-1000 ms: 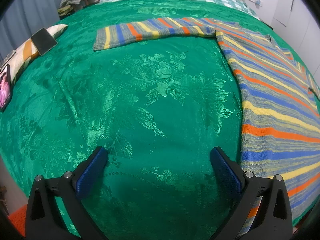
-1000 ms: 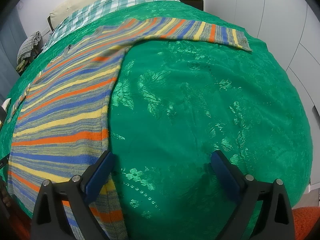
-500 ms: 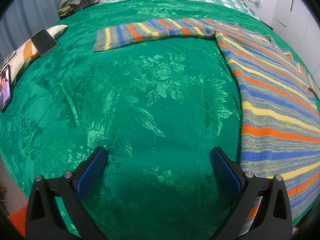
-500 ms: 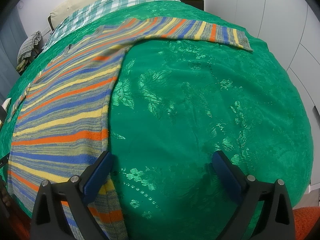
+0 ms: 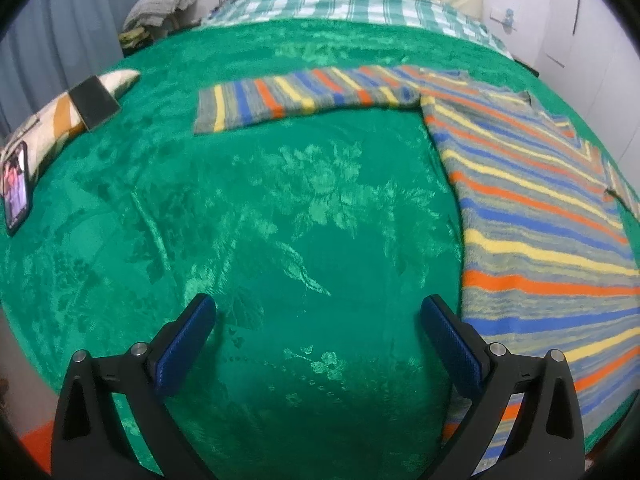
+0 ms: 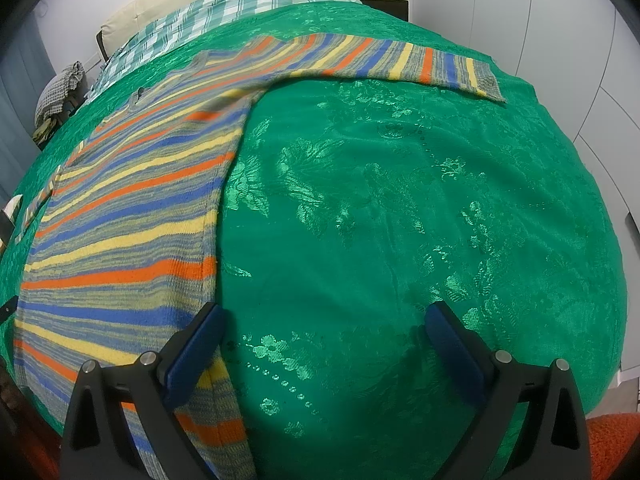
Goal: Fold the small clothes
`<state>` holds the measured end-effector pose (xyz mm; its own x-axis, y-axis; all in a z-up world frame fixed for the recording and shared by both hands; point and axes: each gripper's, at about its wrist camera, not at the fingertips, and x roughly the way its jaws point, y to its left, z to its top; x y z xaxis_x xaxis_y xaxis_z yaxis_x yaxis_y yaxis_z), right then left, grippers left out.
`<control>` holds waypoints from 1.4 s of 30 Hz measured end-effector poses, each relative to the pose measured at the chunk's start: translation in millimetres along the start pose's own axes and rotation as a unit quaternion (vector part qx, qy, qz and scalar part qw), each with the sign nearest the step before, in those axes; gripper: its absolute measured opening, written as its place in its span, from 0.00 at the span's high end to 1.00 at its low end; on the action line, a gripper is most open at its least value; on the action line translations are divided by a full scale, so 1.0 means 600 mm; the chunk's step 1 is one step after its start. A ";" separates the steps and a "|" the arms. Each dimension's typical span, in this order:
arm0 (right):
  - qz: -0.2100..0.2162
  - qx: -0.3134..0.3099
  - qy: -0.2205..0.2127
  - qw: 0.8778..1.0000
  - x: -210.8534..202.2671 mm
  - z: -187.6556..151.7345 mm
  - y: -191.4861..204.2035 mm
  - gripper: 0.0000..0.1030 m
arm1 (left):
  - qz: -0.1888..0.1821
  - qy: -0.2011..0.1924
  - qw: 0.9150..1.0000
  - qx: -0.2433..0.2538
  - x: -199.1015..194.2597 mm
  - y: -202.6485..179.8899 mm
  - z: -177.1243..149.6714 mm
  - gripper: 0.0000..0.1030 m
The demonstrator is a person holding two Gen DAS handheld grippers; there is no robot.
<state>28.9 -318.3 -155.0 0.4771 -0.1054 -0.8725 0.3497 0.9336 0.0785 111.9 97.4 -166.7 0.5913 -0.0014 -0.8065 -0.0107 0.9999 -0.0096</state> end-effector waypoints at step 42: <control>0.085 0.229 -0.025 0.969 0.143 0.330 -0.340 0.73 | 0.034 0.007 0.999 -0.009 0.031 -0.008 -0.004 0.01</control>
<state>158.0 -585.8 -150.3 0.5938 0.0098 -0.8045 0.5778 0.6907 0.4349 120.9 92.3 -183.1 0.5770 0.0668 -0.8140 -0.0650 0.9972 0.0358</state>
